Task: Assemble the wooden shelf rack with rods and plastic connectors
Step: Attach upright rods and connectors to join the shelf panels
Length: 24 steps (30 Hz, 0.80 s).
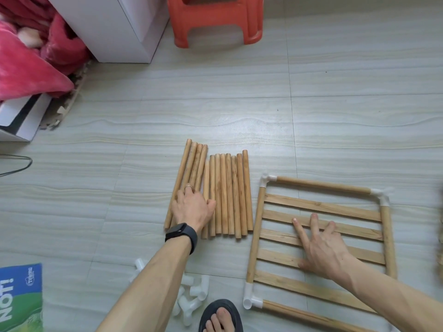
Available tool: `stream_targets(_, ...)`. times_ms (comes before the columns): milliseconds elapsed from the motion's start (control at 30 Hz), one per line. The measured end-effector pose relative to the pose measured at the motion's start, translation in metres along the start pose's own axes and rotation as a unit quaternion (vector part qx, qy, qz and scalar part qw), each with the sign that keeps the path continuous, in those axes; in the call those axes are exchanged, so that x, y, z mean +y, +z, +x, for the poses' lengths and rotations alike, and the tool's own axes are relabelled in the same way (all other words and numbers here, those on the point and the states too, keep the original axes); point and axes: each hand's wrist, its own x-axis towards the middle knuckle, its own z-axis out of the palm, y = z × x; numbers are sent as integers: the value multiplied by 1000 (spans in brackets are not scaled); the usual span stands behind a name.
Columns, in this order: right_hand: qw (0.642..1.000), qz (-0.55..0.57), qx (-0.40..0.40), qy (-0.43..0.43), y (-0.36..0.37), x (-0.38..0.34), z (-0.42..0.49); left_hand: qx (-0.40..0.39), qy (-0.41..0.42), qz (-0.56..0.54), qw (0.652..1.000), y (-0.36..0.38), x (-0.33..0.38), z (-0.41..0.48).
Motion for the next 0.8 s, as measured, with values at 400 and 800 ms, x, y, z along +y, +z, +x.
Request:
stream_targets(400,678,713,180,-3,-113,36,-6,167,426,-127,880,17,71,-47)
stream_targets(800,692,509,512,-9,-141,74,-19,-50,270,17,961,83,87,-31)
